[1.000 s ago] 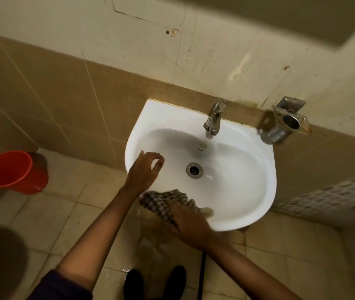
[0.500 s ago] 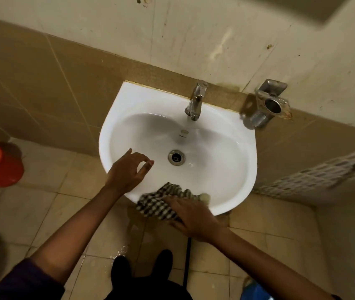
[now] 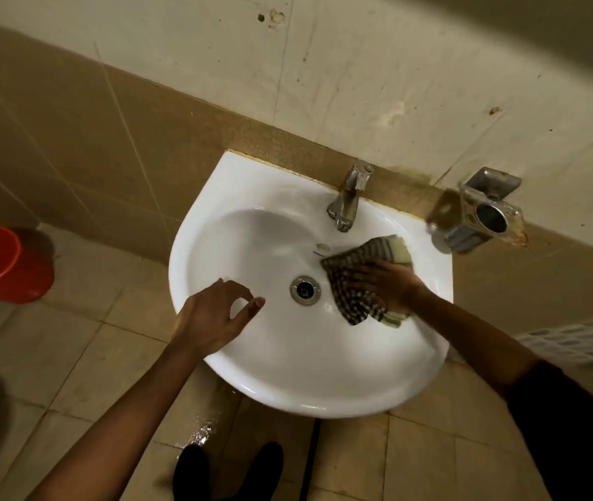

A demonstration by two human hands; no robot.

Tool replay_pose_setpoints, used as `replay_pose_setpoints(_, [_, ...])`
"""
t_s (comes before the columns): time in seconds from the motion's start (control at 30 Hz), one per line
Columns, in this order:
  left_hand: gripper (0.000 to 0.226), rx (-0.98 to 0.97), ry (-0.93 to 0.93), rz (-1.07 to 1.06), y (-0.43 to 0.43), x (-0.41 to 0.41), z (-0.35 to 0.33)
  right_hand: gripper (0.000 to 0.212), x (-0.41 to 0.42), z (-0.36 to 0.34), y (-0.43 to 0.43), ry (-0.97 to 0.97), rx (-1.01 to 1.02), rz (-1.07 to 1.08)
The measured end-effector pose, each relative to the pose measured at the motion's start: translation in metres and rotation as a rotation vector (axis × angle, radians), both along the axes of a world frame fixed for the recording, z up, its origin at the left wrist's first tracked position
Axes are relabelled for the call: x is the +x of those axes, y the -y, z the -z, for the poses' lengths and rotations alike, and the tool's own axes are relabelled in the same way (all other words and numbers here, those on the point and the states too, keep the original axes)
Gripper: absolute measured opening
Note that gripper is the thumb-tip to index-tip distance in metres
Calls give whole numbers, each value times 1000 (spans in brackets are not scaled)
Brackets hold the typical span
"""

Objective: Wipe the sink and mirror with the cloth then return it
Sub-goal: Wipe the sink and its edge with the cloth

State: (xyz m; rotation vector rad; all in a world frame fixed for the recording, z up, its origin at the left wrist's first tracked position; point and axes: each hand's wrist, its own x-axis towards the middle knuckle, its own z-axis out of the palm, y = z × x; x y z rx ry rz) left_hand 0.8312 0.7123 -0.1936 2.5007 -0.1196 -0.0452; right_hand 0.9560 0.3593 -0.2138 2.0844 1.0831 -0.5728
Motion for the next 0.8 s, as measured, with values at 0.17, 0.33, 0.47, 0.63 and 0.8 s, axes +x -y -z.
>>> replay_pose_setpoints(0.17, [82,63,-17,3,-1,6,5,60,26,35,-45,-19,182,-57])
replay_pose_setpoints(0.33, [84,77,-20,-14,0,3,6,56,-14,35,-21,-79,340,220])
replay_pose_setpoints(0.47, [82,40,-23,-6,0,4,8,69,-67,26,-29,-190,385,589])
replay_pose_setpoints(0.63, [65,-37,102,103,-4,6,12,30,-134,-8,-168,-909,946,1230])
replay_pose_setpoints(0.8, [82,-54,100,119,-4,7,6,28,-143,-21,-200,-900,933,1118])
